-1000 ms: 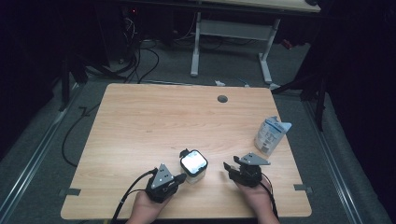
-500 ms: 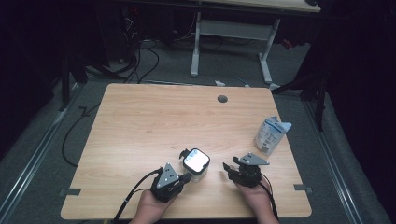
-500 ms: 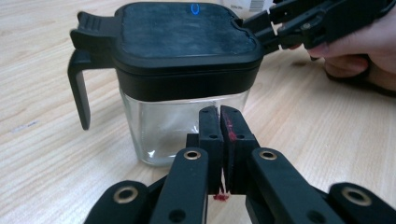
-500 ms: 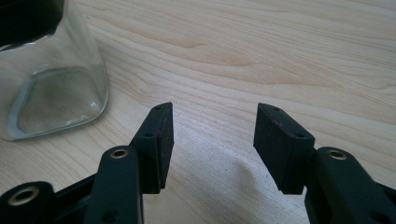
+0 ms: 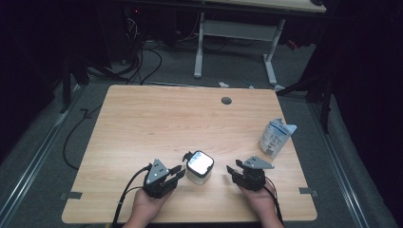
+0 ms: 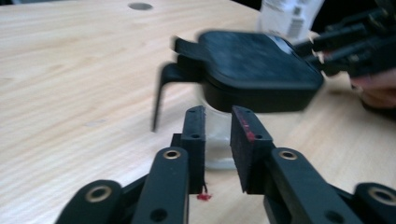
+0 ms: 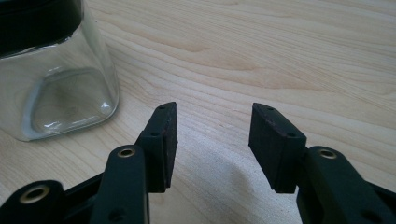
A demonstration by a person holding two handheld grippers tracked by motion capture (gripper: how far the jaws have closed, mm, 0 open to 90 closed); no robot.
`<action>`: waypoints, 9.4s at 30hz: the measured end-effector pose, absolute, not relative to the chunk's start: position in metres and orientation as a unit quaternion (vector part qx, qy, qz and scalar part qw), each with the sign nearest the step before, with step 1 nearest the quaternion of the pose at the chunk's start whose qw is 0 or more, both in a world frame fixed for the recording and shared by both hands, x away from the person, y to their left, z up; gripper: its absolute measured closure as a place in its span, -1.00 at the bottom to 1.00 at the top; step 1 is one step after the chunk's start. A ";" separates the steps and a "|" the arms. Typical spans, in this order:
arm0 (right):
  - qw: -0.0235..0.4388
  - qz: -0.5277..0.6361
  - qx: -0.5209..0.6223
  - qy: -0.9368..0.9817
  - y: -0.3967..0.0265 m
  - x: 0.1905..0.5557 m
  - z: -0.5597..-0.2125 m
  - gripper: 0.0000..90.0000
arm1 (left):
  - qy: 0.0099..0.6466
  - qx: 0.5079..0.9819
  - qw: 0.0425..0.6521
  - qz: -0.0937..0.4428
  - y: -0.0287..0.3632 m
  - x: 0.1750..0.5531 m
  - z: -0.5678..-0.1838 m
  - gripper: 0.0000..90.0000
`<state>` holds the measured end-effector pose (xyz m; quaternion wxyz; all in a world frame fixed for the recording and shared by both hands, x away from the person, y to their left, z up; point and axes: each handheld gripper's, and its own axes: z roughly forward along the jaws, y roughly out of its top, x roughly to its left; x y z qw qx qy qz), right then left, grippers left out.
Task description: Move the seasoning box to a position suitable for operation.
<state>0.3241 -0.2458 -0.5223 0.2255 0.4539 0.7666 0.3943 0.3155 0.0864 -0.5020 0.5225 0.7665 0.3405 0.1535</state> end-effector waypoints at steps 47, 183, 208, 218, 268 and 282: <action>0.226 0.403 0.421 0.781 -0.234 0.318 -0.519 0.40 | 0.323 0.773 0.521 0.167 0.060 0.359 -0.472 1.00; 0.217 0.490 0.337 0.774 -0.191 0.307 -0.483 0.99 | 0.315 0.745 0.569 0.145 0.051 0.302 -0.488 1.00; 0.214 0.504 0.329 0.769 -0.194 0.307 -0.487 1.00 | 0.350 0.719 0.572 0.178 0.064 0.316 -0.481 0.96; 0.220 0.502 0.324 0.771 -0.193 0.307 -0.488 1.00 | 0.357 0.710 0.575 0.192 0.067 0.321 -0.474 0.85; 0.238 0.512 0.341 0.751 -0.212 0.306 -0.480 0.85 | 0.363 0.732 0.536 0.211 0.091 0.324 -0.481 0.54; 0.262 0.457 0.401 0.750 -0.251 0.313 -0.501 0.75 | 0.397 0.760 0.471 0.208 0.140 0.330 -0.512 0.42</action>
